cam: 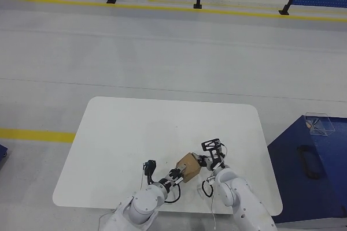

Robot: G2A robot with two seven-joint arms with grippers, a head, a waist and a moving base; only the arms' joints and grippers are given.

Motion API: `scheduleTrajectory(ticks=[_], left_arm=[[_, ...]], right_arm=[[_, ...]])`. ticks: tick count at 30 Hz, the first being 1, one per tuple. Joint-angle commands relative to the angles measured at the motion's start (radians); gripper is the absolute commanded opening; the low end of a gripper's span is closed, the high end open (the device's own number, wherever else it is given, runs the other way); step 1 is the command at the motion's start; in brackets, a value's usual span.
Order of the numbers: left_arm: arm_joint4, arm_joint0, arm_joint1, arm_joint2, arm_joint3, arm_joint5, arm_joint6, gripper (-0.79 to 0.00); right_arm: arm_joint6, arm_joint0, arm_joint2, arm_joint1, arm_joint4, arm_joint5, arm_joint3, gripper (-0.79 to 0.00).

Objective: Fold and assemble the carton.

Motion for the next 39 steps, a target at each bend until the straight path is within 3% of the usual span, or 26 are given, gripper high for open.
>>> scheduleTrajectory(ticks=[1,12,17,21,28,39], left_arm=[[0.004,0.002,0.0,-0.003,-0.001,0.0,-0.001,-0.4],[0.032,0.008,-0.005,-0.006,-0.001,0.004,0.002,-0.397],[0.031,0.027,-0.005,-0.018,-0.024,-0.041,0.009,-0.394],[0.026,0.046,-0.003,-0.035,-0.042,-0.081,0.011,-0.372],[0.034,0.041,-0.006,-0.038,-0.029,-0.059,0.003,-0.409],[0.04,0.029,-0.017,-0.025,-0.004,-0.056,0.017,-0.4]], right_arm=[[0.005,0.0,0.004,0.0,0.001,0.003,-0.005,0.0],[-0.018,-0.04,0.035,0.006,0.034,-0.043,-0.071,0.0],[-0.009,-0.037,0.054,0.005,0.022,0.033,-0.059,0.0],[0.014,-0.015,0.038,0.002,0.018,0.037,-0.031,0.0],[-0.004,-0.025,0.021,0.003,-0.011,0.001,-0.041,0.0],[0.002,-0.026,0.005,0.003,-0.041,-0.026,-0.03,0.0]])
